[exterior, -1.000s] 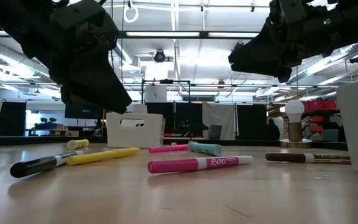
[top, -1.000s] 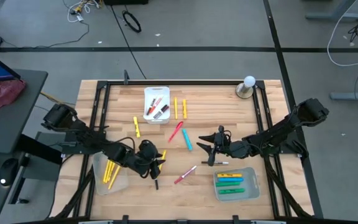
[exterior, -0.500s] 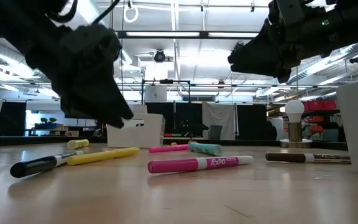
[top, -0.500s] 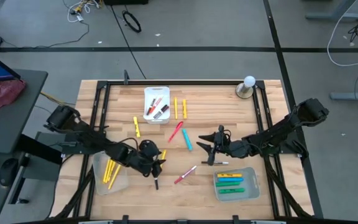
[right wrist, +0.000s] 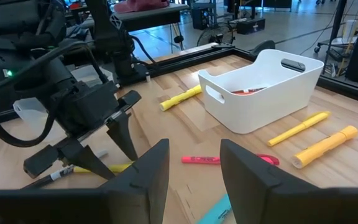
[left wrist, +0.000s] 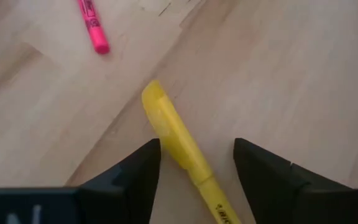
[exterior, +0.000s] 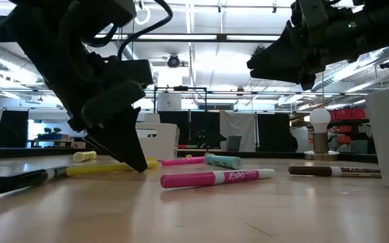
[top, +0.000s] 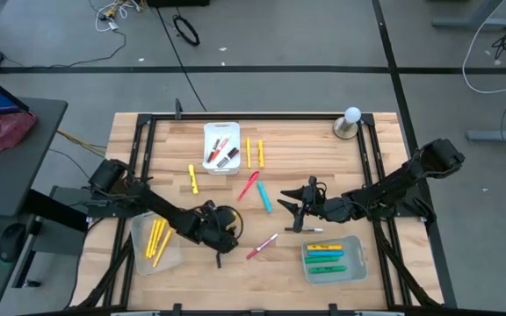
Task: Pick & Place Markers
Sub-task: Put the yellow pen into the transparent bin
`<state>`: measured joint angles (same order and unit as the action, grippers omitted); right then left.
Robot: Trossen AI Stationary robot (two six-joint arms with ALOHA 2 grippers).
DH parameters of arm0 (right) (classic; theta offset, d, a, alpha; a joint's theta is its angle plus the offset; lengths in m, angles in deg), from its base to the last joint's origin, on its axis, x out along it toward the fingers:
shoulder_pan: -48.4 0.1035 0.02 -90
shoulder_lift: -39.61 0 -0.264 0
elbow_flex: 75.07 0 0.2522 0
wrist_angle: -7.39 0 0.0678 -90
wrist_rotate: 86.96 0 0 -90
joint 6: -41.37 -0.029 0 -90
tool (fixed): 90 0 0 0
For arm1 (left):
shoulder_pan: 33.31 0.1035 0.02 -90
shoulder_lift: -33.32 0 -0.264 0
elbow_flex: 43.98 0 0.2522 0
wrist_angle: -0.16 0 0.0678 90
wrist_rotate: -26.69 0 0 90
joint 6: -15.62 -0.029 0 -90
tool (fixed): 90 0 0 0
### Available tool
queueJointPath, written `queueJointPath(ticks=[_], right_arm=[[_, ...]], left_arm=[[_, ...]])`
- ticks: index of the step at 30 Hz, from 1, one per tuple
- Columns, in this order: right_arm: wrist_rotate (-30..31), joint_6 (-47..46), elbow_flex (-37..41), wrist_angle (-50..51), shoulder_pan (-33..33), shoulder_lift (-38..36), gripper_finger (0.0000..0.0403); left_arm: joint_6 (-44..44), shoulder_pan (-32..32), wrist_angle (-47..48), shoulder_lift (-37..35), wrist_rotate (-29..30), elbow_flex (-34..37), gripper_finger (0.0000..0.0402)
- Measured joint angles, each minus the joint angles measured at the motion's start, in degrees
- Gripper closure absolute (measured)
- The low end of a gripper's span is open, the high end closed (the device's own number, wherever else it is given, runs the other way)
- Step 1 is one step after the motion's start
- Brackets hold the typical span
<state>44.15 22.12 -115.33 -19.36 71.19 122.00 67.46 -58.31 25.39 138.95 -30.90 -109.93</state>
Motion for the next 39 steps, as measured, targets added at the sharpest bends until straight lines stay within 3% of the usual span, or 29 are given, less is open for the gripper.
queueJointPath(ticks=[14, 20, 23, 27, 30, 34, 39], right_arm=[[0.0, 0.0, 0.0, 0.3, 0.0, 0.0, 0.0256], [0.0, 0.0, 0.0, 0.3, 0.0, 0.0, 0.0256], [0.0, -1.0, -0.1, 0.9, 0.0, 0.0, 0.0256], [0.0, -1.7, -0.1, 1.5, 0.0, 0.1, 0.0256], [0.0, -2.0, -0.1, 1.6, 0.0, 0.1, 0.0256], [0.0, -2.2, -0.1, 1.6, 0.0, 0.1, 0.0256], [0.0, -2.2, -0.1, 1.6, -0.1, 0.1, 0.0256]], left_arm=[[-6.1, 4.0, -1.2, 0.0, -1.0, 0.0, 0.0361], [-14.0, 4.4, -8.4, -1.0, 2.9, -0.7, 0.0365], [-17.5, 2.9, -8.1, -4.1, 3.5, -2.8, 0.0365], [-18.6, -0.8, -0.7, -11.0, 5.5, -4.5, 0.0365], [-11.2, -4.8, 10.9, -17.3, 7.6, -4.5, 0.0365], [9.9, -11.1, 32.5, -23.8, 6.9, -4.5, 0.0365], [40.7, -20.7, 54.9, -26.6, -2.6, -4.5, 0.0364]])
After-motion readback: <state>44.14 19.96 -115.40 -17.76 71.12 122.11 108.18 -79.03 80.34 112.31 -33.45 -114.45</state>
